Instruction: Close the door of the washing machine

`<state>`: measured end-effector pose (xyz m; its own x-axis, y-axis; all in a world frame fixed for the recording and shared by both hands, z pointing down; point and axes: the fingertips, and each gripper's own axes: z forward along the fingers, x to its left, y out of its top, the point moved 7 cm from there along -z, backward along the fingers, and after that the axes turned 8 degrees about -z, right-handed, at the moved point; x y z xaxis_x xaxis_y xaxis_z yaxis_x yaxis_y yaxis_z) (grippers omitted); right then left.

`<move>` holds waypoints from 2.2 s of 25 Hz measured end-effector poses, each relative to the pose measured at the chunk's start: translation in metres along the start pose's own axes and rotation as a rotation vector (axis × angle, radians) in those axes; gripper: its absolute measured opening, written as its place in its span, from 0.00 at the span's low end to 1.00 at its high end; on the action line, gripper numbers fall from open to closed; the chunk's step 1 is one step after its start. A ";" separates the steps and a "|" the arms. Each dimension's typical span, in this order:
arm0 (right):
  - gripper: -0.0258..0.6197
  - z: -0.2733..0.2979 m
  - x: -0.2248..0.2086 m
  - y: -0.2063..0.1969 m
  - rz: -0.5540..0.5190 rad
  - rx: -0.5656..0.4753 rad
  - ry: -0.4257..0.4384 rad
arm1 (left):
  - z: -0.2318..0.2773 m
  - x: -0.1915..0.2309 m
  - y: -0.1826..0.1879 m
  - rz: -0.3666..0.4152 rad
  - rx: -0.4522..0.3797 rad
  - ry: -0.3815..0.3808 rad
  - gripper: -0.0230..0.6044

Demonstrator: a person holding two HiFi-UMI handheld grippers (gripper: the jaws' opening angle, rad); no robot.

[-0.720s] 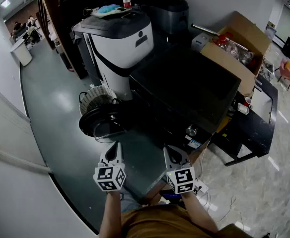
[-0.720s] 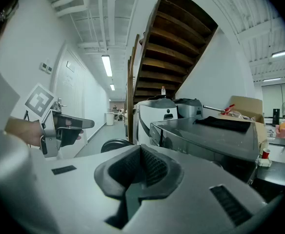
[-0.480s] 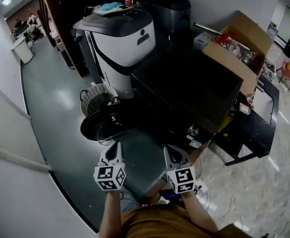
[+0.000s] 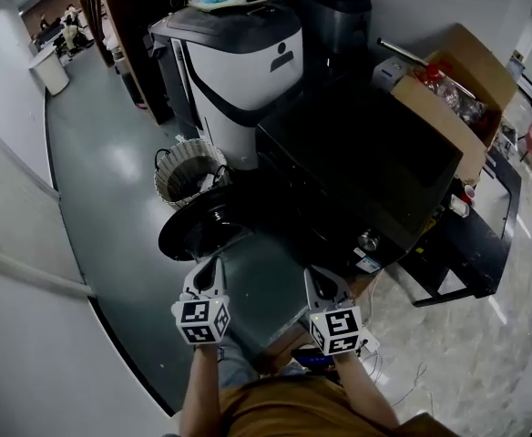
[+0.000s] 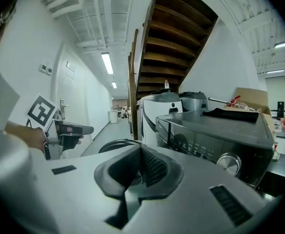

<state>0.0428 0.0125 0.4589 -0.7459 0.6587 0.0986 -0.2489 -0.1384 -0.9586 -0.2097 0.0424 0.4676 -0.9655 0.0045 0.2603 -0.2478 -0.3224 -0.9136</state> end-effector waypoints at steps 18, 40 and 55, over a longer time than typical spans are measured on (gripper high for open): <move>0.06 0.070 0.047 -0.019 -0.022 0.156 0.142 | 0.052 0.146 -0.004 -0.062 0.096 0.159 0.15; 0.06 0.141 0.074 -0.059 -0.024 0.333 0.189 | 0.166 0.254 -0.059 -0.049 0.300 0.129 0.36; 0.06 0.149 0.084 -0.068 -0.021 0.366 0.228 | 0.177 0.262 -0.063 -0.065 0.342 0.094 0.39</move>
<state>-0.0954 -0.0330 0.5725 -0.5928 0.8052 0.0164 -0.4962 -0.3491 -0.7949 -0.4329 -0.1033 0.6484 -0.9557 0.1176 0.2699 -0.2833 -0.6163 -0.7348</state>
